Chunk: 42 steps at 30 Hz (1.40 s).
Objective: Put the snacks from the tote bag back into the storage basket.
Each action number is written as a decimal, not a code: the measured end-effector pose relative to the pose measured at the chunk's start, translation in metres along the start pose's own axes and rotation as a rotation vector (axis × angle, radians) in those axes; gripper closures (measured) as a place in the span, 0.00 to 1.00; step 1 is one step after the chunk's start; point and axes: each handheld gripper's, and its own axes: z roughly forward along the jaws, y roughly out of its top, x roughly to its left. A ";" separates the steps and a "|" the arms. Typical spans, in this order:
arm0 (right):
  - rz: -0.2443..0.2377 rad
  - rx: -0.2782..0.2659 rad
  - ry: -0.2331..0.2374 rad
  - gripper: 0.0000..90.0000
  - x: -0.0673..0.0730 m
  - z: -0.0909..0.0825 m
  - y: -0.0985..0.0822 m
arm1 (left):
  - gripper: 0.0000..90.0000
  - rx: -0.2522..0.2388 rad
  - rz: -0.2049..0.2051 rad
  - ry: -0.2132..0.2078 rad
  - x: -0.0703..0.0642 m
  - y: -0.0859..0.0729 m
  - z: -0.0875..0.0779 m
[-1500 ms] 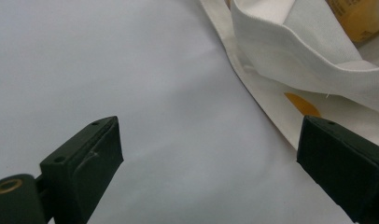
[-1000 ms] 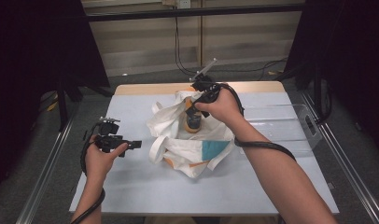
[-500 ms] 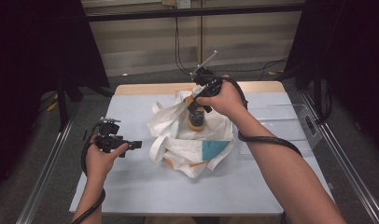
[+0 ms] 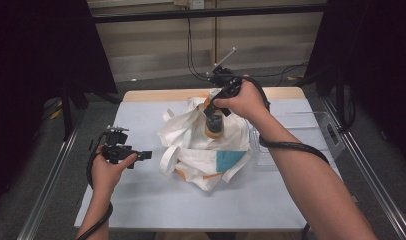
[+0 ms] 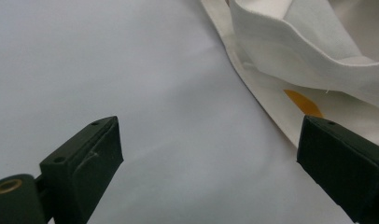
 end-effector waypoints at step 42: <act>0.000 0.064 -0.018 0.33 -0.014 -0.040 -0.001 | 0.06 -0.001 0.004 0.000 0.001 -0.002 -0.001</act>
